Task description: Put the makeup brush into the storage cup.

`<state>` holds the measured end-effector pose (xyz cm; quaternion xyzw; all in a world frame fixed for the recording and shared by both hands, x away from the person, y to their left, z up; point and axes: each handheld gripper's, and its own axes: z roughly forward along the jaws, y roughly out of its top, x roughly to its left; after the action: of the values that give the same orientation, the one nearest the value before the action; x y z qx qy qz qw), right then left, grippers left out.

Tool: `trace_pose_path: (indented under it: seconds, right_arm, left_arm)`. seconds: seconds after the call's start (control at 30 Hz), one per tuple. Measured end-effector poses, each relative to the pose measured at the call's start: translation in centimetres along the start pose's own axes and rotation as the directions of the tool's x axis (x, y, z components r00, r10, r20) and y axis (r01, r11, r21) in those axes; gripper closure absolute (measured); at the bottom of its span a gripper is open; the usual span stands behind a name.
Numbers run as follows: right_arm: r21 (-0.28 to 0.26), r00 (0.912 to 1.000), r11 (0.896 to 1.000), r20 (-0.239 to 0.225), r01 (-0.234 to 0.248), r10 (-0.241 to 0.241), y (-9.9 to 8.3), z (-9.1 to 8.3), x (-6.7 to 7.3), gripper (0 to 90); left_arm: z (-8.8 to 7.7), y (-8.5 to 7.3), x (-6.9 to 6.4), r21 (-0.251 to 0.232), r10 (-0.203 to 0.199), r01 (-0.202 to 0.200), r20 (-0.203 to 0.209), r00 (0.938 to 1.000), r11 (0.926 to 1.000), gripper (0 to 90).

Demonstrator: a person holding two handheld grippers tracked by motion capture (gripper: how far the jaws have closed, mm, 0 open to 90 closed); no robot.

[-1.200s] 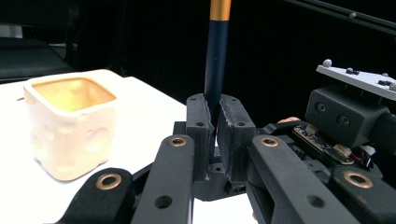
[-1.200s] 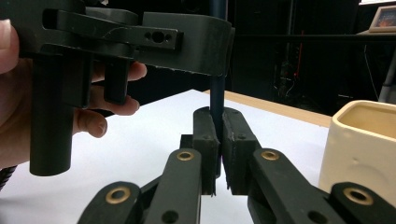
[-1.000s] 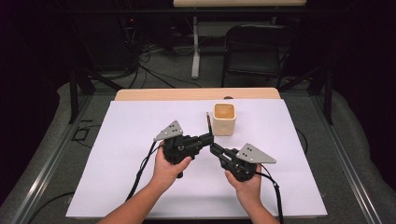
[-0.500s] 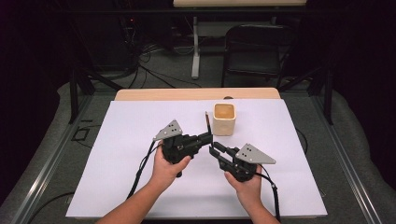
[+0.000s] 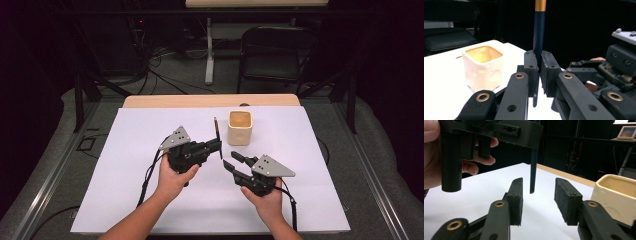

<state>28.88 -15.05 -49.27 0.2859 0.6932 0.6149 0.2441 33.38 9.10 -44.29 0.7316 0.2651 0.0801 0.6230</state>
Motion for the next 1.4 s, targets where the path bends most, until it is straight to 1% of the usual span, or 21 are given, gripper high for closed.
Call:
trace_pose_path:
  seconds: [0.03, 0.23, 0.27, 0.3, 0.33, 0.47, 0.53, 0.7, 0.73, 0.77, 0.8, 0.9, 1.0, 1.13, 1.2, 1.4]
  right_arm:
    - [0.005, 1.0000, 1.000, -0.001, 0.002, -0.002, 0.1, 0.0, 0.0, 57.1]
    - [0.026, 1.0000, 1.000, -0.002, 0.006, -0.006, 0.4, -0.1, -0.1, 51.4]
    - [0.025, 0.9999, 1.000, 0.003, 0.010, -0.010, 0.4, -0.1, -0.1, 49.4]
    - [0.024, 0.9997, 1.000, 0.020, 0.015, -0.015, 0.4, -0.1, -0.1, 47.1]
    - [0.027, 0.9994, 0.999, 0.029, 0.018, -0.019, 0.4, -0.2, -0.2, 47.2]
    - [0.048, 0.9994, 0.999, 0.032, 0.011, -0.012, 0.4, -0.3, -0.5, 46.7]
    - [0.055, 0.9991, 0.998, 0.043, 0.002, -0.004, 0.5, -0.4, -0.6, 44.4]
    - [0.039, 0.9988, 0.999, 0.048, -0.009, 0.008, 0.6, -0.6, -0.9, 34.7]
    - [0.043, 0.9987, 0.999, 0.050, -0.009, 0.007, 0.7, -0.6, -1.0, 33.5]
    - [0.043, 0.9988, 0.999, 0.048, -0.013, 0.011, 0.7, -0.7, -1.0, 32.5]
    - [0.047, 0.9988, 0.999, 0.045, -0.018, 0.016, 0.8, -0.7, -1.1, 31.9]
    - [0.063, 0.9984, 0.997, 0.048, -0.034, 0.031, 0.9, -0.7, -1.2, 28.1]
    - [0.068, 0.9979, 0.997, 0.054, -0.039, 0.035, 1.0, -0.6, -1.3, 26.7]
    - [0.078, 0.9966, 0.995, 0.060, -0.060, 0.056, 1.1, -0.7, -1.5, 24.4]
    - [0.073, 0.9957, 0.994, 0.057, -0.076, 0.072, 1.1, -0.7, -1.6, 24.2]
    - [0.071, 0.9948, 0.994, 0.057, -0.089, 0.085, 1.4, -0.9, -1.7, 23.4]
  left_arm:
    - [0.0, 0.0, 0.0, 0.001, 0.009, -0.009, -0.006, 0.9999, 1.0000, 83.7]
    - [-0.1, -0.1, 0.1, 0.014, 0.020, -0.020, -0.016, 0.9997, 0.9997, 83.6]
    - [-0.1, -0.2, 0.1, 0.014, 0.023, -0.023, -0.018, 0.9996, 0.9996, 83.6]
    - [-0.2, -0.1, 0.2, 0.016, 0.024, -0.024, -0.018, 0.9996, 0.9996, 83.6]
    - [-0.2, -0.1, 0.2, 0.017, 0.025, -0.025, -0.019, 0.9995, 0.9996, 83.7]
    - [-0.2, -0.1, 0.2, 0.020, 0.031, -0.030, -0.023, 0.9993, 0.9993, 83.7]
    - [-0.2, -0.2, 0.2, 0.022, 0.034, -0.034, -0.025, 0.9991, 0.9992, 83.7]
    - [-0.2, -0.2, 0.2, 0.029, 0.044, -0.043, -0.030, 0.9986, 0.9987, 83.7]
    - [-0.2, -0.2, 0.2, 0.030, 0.046, -0.045, -0.032, 0.9984, 0.9985, 83.6]
    - [-0.2, -0.2, 0.2, 0.030, 0.048, -0.047, -0.042, 0.9980, 0.9985, 83.6]
    - [-0.2, -0.2, 0.2, 0.031, 0.050, -0.049, -0.037, 0.9981, 0.9983, 83.7]
    - [-0.3, -0.2, 0.2, 0.035, 0.056, -0.055, -0.036, 0.9978, 0.9979, 83.7]
    - [-0.3, -0.3, 0.2, 0.040, 0.063, -0.061, -0.044, 0.9970, 0.9973, 83.7]
    - [-0.2, -0.4, 0.1, 0.043, 0.072, -0.070, -0.043, 0.9965, 0.9966, 83.6]
    - [-0.1, -0.4, 0.1, 0.051, 0.076, -0.074, -0.045, 0.9961, 0.9960, 83.7]
    - [0.0, -0.6, -0.1, 0.054, 0.078, -0.076, -0.043, 0.9960, 0.9957, 83.7]
